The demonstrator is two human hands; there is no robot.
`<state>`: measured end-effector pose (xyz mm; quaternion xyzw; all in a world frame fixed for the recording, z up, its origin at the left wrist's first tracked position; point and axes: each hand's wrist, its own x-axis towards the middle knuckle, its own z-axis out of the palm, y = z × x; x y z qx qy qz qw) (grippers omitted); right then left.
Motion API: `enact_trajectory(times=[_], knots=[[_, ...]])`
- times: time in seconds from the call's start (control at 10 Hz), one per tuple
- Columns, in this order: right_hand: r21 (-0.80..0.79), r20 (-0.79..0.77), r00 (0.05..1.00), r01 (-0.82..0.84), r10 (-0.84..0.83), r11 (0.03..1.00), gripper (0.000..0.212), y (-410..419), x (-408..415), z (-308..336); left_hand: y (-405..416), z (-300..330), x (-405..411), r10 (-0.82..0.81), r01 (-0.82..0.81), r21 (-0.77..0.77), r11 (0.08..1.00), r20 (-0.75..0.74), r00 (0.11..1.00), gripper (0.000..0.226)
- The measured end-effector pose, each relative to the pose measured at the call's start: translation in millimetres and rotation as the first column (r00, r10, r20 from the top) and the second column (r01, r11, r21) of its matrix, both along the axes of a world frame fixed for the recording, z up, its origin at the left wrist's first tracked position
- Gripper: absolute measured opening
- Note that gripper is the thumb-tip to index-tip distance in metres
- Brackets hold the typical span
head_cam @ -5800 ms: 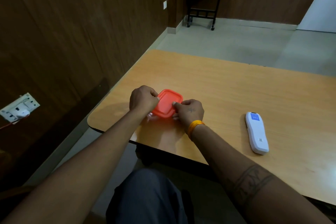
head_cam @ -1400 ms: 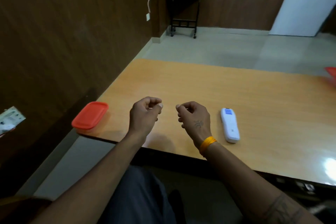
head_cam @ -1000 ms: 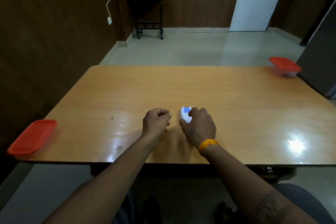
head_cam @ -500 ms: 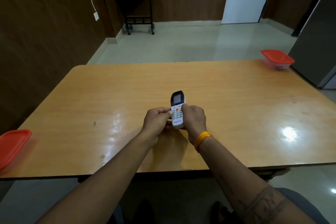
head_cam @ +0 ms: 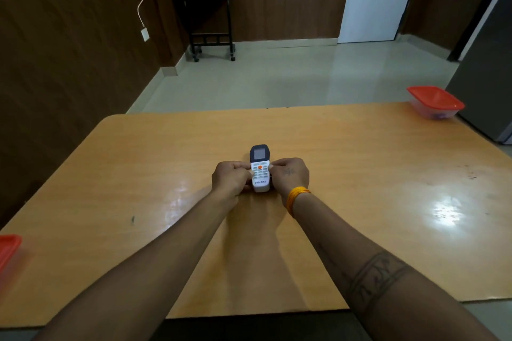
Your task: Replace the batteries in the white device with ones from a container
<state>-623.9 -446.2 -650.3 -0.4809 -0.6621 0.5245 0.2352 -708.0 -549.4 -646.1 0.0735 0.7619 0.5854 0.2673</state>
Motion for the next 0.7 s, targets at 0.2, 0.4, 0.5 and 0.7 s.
enact_trajectory(times=[0.2, 0.4, 0.5, 0.7], knots=[[0.073, 0.076, 0.997, -0.010, 0.005, 0.997, 0.021, 5.4, -18.6, -4.2, 8.2, -1.3, -18.5, -0.004, 0.000, -0.062, 0.998, -0.070, 0.998, 0.029], [0.100, 0.099, 0.995, -0.016, 0.006, 0.995, 0.023, 3.9, -17.9, -6.3, 6.6, -4.6, -18.3, -0.002, -0.003, -0.049, 0.999, -0.096, 0.995, 0.028], [0.122, 0.083, 0.996, -0.016, 0.006, 0.992, 0.023, 1.7, -12.0, -2.3, 2.2, -1.0, -14.2, 0.000, -0.002, -0.025, 1.000, -0.087, 0.996, 0.019], [0.203, -0.043, 0.999, 0.031, -0.023, 0.979, 0.025, 0.2, 1.5, 9.5, -12.5, 4.3, -17.5, 0.013, 0.014, 0.128, 0.992, -0.214, 0.977, 0.032]])
